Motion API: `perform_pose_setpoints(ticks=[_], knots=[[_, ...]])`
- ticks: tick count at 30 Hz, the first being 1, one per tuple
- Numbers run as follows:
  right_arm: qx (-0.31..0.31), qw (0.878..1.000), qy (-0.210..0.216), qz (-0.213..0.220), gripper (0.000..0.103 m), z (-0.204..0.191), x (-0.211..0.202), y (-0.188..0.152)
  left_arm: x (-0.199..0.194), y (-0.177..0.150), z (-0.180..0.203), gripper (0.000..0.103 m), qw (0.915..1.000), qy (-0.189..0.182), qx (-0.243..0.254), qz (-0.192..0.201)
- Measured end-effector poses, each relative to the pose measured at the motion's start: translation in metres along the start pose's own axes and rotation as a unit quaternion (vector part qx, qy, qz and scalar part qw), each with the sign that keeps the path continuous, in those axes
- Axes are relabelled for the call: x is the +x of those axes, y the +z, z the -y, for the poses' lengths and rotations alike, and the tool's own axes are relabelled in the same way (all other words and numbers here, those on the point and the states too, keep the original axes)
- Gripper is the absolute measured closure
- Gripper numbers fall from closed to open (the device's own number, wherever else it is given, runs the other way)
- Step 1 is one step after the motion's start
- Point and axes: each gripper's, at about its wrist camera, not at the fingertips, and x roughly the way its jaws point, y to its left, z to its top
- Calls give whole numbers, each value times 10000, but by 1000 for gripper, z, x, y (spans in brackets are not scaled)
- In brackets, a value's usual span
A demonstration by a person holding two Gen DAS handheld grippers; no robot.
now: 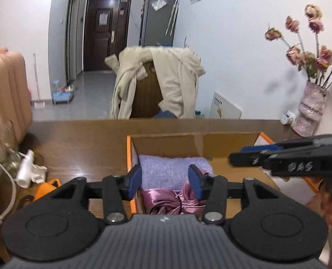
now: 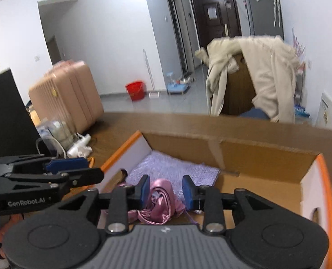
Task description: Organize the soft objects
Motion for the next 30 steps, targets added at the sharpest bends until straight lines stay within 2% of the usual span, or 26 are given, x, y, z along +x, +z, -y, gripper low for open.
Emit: perform_pose_setpoints(ticks=[1, 4, 9, 11, 13, 16, 18, 20, 22, 24, 27, 30], knots=[[-27, 9999, -19, 111, 68, -2, -16, 2, -11, 1, 3, 43, 10000, -23, 54, 66], [-114, 9989, -70, 441, 60, -8, -66, 2, -45, -2, 16, 39, 9995, -40, 216, 233], [-351, 9965, -171, 742, 51, -24, -148, -18, -114, -15, 37, 23, 9975, -126, 320, 624], [-460, 9952, -152, 845, 47, -33, -180, -33, -146, -26, 43, 22, 9961, -234, 362, 768], [-550, 9940, -88, 946, 45, -41, -210, -52, -176, -41, 48, 16, 9949, -287, 376, 887], [-760, 9904, 60, 1154, 36, -55, -254, -87, -214, -72, 55, 12, 9926, -356, 401, 1091], [-940, 9879, 67, 1234, 34, -64, -276, -113, -236, -95, 59, 10, 9908, -418, 432, 1215], [-1230, 9845, -22, 1247, 29, -76, -291, -141, -253, -121, 61, 6, 9889, -422, 428, 1361], [-1686, 9771, -327, 1254, 28, -88, -300, -174, -264, -148, 64, 4, 9885, -361, 337, 1426], [-1874, 9725, -593, 1249, 28, -96, -303, -203, -273, -171, 63, 4, 9895, -289, 174, 1407], [-1706, 9780, -537, 1073, 28, -101, -302, -245, -278, -201, 64, 4, 9918, -136, 35, 1273], [-1705, 9806, -477, 839, 28, -104, -295, -278, -275, -215, 66, 4, 9937, -159, 238, 1086]])
